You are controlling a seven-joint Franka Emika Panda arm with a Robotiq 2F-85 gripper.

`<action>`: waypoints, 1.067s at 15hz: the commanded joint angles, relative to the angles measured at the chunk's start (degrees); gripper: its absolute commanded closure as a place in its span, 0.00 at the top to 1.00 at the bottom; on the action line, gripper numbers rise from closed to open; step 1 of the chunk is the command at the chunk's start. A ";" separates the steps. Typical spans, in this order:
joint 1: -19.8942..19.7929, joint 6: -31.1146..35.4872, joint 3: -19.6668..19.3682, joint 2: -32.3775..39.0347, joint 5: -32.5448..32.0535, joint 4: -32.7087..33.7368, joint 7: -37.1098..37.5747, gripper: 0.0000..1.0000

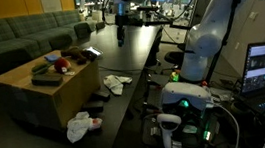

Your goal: Remove the brown toy from the box and replace it with the towel, remove the blue object from the box and replace it with the gray duster and remove the orange plush toy from the box and replace it with the duster, remove the duster and replace it with the plastic bag

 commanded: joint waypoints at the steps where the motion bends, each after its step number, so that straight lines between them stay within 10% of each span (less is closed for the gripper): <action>1: 0.54 2.47 1.74 5.34 2.30 4.77 -1.51 1.00; 8: 0.08 8.66 4.06 9.59 2.92 7.23 -3.67 1.00; 16: -0.26 19.09 9.97 28.79 4.23 25.50 -4.66 1.00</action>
